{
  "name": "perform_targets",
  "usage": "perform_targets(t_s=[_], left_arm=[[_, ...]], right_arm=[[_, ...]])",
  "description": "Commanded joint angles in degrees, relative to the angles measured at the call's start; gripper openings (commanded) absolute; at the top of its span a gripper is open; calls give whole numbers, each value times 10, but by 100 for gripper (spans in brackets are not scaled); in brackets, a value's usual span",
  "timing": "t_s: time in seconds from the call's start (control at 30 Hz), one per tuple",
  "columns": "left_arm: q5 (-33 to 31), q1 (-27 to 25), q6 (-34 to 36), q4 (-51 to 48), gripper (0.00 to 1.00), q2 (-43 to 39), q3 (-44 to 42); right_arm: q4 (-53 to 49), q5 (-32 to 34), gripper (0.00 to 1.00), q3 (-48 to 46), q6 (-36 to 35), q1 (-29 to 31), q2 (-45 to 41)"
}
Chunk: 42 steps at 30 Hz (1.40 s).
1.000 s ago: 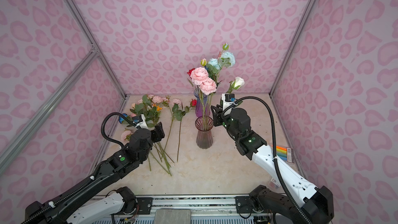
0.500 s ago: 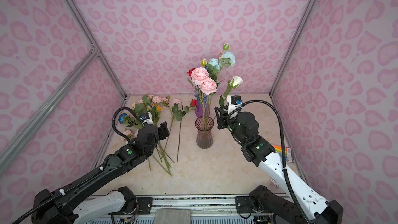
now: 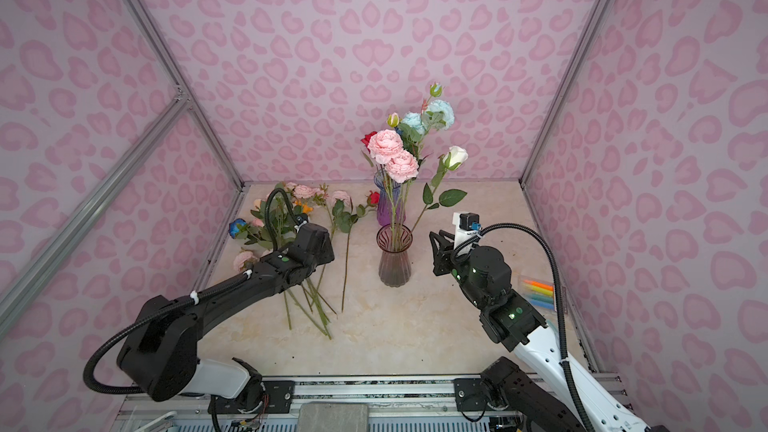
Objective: Arrange the flowers into the vase
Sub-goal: 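Open and withdraw the right gripper while the left gripper lowers onto the pile, then close the left gripper on a pink rose stem in the pile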
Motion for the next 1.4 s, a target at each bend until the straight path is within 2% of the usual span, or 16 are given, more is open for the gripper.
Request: perform_targets(t_s=[0.0,0.13,0.23,0.33,0.43,0.57,0.77,1.07,1.37], left_arm=[[60,17,30,-30,67,72,48],[77,30,55,-70,59,163,110],[74,33,63,-87,58,197,127],[72,34,74,-102,50,223,142],[85,35,79,-100,39,231,144],[100,35,88,-94,19,226,148],[104,36,99,-85,4,212,176],[90,36,98,-22,3,148,182],[129,36,99,88,3,0,112]], right_arm=[[3,6,27,-11,16,1,-8],[-1,6,27,-17,16,1,-18],[-6,11,27,-22,14,0,-31],[-5,18,27,-30,14,0,-39],[-3,19,27,-32,13,-1,-40],[0,18,27,-31,15,-1,-39],[2,18,27,-25,17,0,-34],[-8,27,27,-21,13,0,-44],[-19,30,27,-10,8,0,-46]])
